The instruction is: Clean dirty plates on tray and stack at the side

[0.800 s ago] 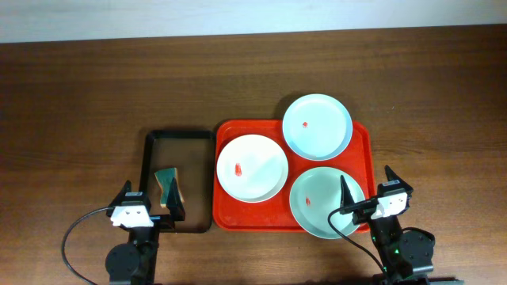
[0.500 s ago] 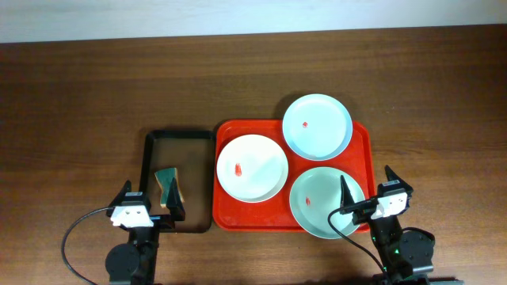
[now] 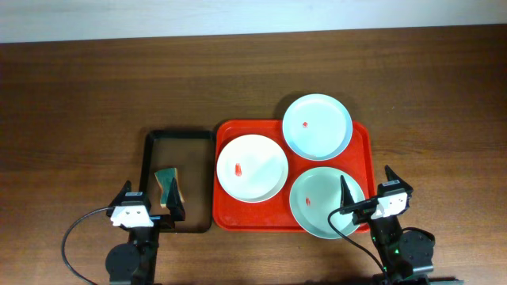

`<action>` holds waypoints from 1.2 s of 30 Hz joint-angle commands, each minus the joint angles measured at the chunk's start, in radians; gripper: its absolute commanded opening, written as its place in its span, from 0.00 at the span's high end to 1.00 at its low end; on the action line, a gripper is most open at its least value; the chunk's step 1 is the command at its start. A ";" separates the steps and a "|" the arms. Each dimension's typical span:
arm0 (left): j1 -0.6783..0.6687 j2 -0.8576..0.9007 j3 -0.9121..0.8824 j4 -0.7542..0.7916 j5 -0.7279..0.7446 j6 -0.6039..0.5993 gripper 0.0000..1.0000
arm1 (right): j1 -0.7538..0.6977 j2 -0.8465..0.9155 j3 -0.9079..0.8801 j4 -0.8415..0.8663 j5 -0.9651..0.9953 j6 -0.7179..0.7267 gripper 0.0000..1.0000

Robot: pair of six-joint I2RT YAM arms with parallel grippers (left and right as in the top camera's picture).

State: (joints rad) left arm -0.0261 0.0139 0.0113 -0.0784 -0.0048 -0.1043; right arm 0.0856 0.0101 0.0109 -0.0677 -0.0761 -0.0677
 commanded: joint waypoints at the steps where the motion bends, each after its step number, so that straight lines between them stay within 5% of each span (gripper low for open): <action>1: -0.005 -0.003 -0.002 -0.006 -0.011 0.016 0.01 | -0.008 -0.004 -0.005 -0.004 -0.009 -0.003 0.02; 27: -0.005 -0.003 -0.002 -0.005 -0.011 0.016 0.01 | -0.008 -0.004 -0.005 -0.004 -0.010 -0.003 0.02; 30: -0.005 -0.003 -0.001 0.010 0.166 0.016 0.01 | -0.008 -0.004 -0.005 -0.004 -0.010 -0.003 0.01; 36: -0.004 -0.003 -0.001 0.013 0.174 0.016 0.01 | -0.008 -0.004 -0.005 -0.004 -0.010 -0.003 0.01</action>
State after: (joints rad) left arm -0.0265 0.0139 0.0113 -0.0635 0.1360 -0.1040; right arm 0.0856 0.0101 0.0109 -0.0677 -0.0761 -0.0685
